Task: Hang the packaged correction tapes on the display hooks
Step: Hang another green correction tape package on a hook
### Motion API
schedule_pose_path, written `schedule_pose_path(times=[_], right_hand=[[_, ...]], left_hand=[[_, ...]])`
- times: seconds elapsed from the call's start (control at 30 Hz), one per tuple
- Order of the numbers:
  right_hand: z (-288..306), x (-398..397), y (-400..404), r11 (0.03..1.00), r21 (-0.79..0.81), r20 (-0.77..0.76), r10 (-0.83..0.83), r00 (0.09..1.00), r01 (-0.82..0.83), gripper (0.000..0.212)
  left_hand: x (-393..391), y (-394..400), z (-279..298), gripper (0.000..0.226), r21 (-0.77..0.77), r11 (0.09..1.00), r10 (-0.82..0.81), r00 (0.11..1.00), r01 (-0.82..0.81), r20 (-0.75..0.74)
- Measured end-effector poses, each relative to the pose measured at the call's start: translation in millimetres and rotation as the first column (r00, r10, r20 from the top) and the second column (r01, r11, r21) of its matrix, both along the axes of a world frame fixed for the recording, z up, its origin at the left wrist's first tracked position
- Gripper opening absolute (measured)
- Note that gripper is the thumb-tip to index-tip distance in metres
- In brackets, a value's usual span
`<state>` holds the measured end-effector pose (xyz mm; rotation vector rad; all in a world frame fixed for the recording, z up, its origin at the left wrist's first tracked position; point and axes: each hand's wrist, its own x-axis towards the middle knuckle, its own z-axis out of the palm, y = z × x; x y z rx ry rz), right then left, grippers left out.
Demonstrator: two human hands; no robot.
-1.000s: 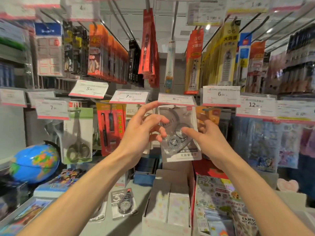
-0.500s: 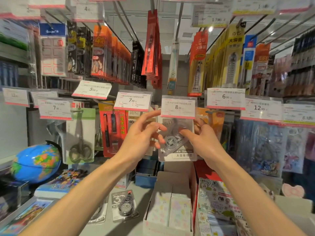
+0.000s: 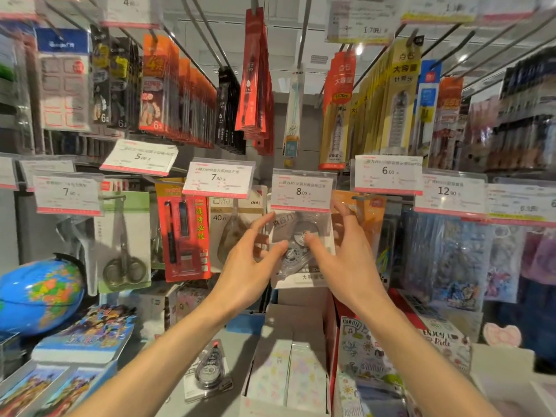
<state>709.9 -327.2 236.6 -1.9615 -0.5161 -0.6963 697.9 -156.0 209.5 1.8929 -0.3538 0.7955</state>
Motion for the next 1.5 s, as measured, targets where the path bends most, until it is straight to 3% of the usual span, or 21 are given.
schedule_pose_path(times=[0.2, 0.3, 0.4, 0.6, 0.7, 0.77, 0.9, 1.1, 1.23, 1.33, 1.43, 1.5], right_hand=[[-10, 0, 1, 0.993, -0.105, -0.005, -0.055, 0.998, 0.054, 0.070], [-12, 2, 3, 0.978, -0.175, 0.051, -0.103, 0.993, 0.110, 0.063], [-18, -1, -2, 0.957, -0.234, 0.192, -0.126, 0.973, 0.170, 0.057], [-26, 6, -10, 0.849, -0.385, 0.469, -0.157, 0.869, 0.361, 0.052], [-26, 11, -10, 0.748, -0.451, 0.549, -0.198, 0.812, 0.487, 0.049], [-25, 14, -9, 0.675, -0.502, 0.564, -0.218, 0.797, 0.540, 0.046], [-25, 20, -7, 0.566, -0.600, 0.541, -0.234, 0.808, 0.566, 0.043], [-24, 16, -6, 0.529, -0.655, 0.502, -0.230, 0.834, 0.540, 0.043], [-22, 11, -7, 0.567, -0.632, 0.503, -0.219, 0.836, 0.529, 0.044], [-24, 7, -9, 0.632, -0.584, 0.507, -0.207, 0.837, 0.510, 0.050], [-35, 5, -8, 0.719, -0.544, 0.472, -0.163, 0.866, 0.432, 0.057], [-45, 3, -5, 0.760, -0.542, 0.425, -0.120, 0.897, 0.359, 0.060]], left_hand=[[10, 3, -2, 0.057, 0.161, 0.980, 0.111, 0.993, -0.116, 0.039], [12, 7, -4, 0.059, 0.304, 0.927, 0.209, 0.976, -0.219, 0.065], [1, 10, -10, 0.057, 0.440, 0.833, 0.315, 0.941, -0.335, 0.122], [1, 25, -9, 0.046, 0.602, 0.522, 0.296, 0.790, -0.604, 0.537], [10, 28, -4, 0.047, 0.670, 0.372, 0.286, 0.766, -0.642, 0.576], [14, 29, -4, 0.047, 0.717, 0.327, 0.295, 0.787, -0.616, 0.541], [18, 29, -5, 0.051, 0.724, 0.343, 0.294, 0.801, -0.598, 0.522], [21, 32, -6, 0.067, 0.742, 0.324, 0.256, 0.809, -0.587, 0.529], [13, 32, -7, 0.057, 0.775, 0.349, 0.281, 0.847, -0.528, 0.451], [2, 39, -8, 0.056, 0.776, 0.318, 0.269, 0.837, -0.545, 0.477], [-13, 52, -14, 0.059, 0.800, 0.311, 0.242, 0.857, -0.513, 0.456], [-23, 63, -24, 0.056, 0.799, 0.355, 0.254, 0.873, -0.484, 0.416]])
